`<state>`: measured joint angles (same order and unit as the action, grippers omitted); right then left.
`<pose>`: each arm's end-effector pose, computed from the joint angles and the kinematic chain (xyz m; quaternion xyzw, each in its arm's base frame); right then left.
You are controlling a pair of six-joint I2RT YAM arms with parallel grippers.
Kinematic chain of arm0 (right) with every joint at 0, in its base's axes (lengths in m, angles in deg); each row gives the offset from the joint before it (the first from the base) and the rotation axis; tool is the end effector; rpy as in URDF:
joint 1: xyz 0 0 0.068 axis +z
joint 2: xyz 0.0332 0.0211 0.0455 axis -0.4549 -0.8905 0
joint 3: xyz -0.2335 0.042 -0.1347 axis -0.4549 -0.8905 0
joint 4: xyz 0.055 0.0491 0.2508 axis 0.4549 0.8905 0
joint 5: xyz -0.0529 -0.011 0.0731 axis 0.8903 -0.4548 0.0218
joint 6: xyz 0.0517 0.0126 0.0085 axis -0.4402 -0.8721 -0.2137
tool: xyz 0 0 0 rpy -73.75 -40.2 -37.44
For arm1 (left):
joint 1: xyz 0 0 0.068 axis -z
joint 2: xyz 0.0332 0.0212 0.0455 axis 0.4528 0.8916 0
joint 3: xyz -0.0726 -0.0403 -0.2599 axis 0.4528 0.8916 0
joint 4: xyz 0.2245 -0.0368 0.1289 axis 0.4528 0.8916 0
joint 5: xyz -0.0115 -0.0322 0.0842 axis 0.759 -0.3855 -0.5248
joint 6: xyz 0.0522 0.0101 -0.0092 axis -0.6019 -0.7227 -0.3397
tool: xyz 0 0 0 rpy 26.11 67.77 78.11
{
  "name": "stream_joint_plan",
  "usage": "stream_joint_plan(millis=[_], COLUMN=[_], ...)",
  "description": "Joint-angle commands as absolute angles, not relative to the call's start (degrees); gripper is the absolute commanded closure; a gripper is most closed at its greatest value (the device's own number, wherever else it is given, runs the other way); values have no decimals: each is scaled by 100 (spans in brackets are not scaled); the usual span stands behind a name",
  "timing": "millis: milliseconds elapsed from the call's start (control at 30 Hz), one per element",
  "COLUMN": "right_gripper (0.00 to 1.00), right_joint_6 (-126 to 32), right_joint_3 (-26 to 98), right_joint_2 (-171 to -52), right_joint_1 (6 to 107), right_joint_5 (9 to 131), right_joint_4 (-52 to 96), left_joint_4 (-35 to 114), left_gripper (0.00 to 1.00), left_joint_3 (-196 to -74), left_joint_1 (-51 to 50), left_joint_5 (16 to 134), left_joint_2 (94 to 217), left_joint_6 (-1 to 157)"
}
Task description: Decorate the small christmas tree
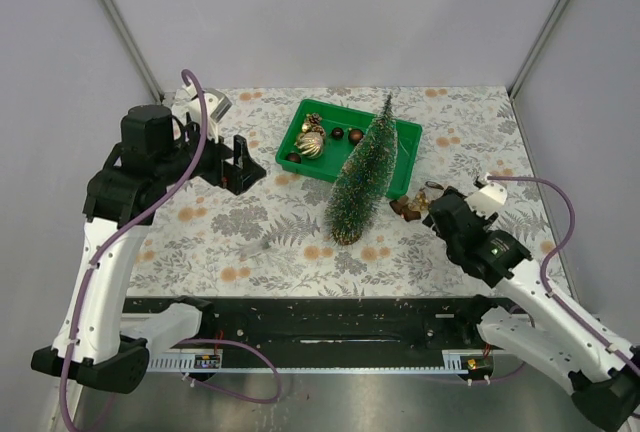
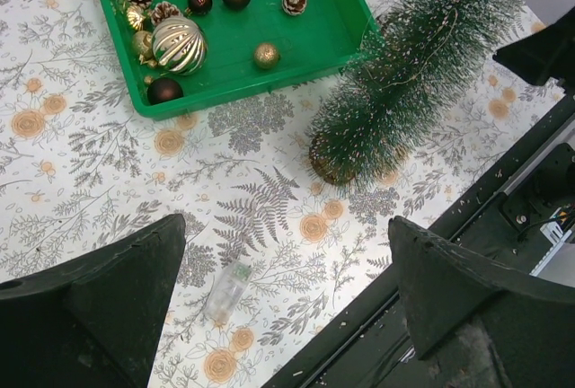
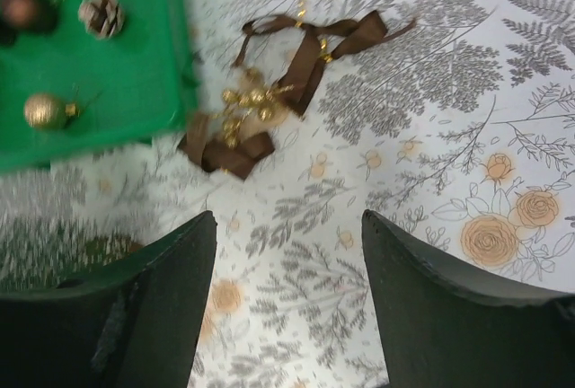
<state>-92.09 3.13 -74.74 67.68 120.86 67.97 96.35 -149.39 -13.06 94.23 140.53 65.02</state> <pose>0.1245 0.0746 0.2763 0.2165 0.8517 0.0015 0.4772 0.1680 -0.0585 0.4530 0.2306 0.8138 -0.2595 0.4660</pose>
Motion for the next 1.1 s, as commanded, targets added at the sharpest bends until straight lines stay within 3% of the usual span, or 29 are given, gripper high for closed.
stream_joint_plan(millis=[0, 167, 433, 667, 833, 967, 1067], right_gripper=[27, 27, 28, 37, 53, 79, 91], right_joint_6=[-9098, -8605, -8859, -8965, -8860, -8886, -8930], right_joint_3=[60, -168, -467, -460, -205, -300, -529], right_joint_2=[-7620, -8604, -9738, -10503, -10952, -10813, -10348], right_joint_1=[5705, 4860, 4403, 3849, 3638, 3567, 3558], right_joint_5=[11398, 10308, 9744, 9340, 9181, 9207, 9321], right_joint_4=[5318, 4115, 3278, 2715, 2679, 2670, 2749], left_joint_4=[9253, 9059, 9024, 8927, 8901, 8840, 8804], left_gripper=[1, 1, 1, 1, 1, 1, 1], left_joint_3=[-14920, -14727, -14551, -14428, -14393, -14331, -14270], left_joint_1=[-1339, -1339, -1339, -1339, -1339, -1339, -1339], left_joint_5=[9531, 9505, 9417, 9443, 9426, 9390, 9408], left_joint_2=[13910, 13779, 13603, 13550, 13497, 13409, 13365], left_joint_6=[6602, 6804, 6699, 6742, 6742, 6725, 6725])
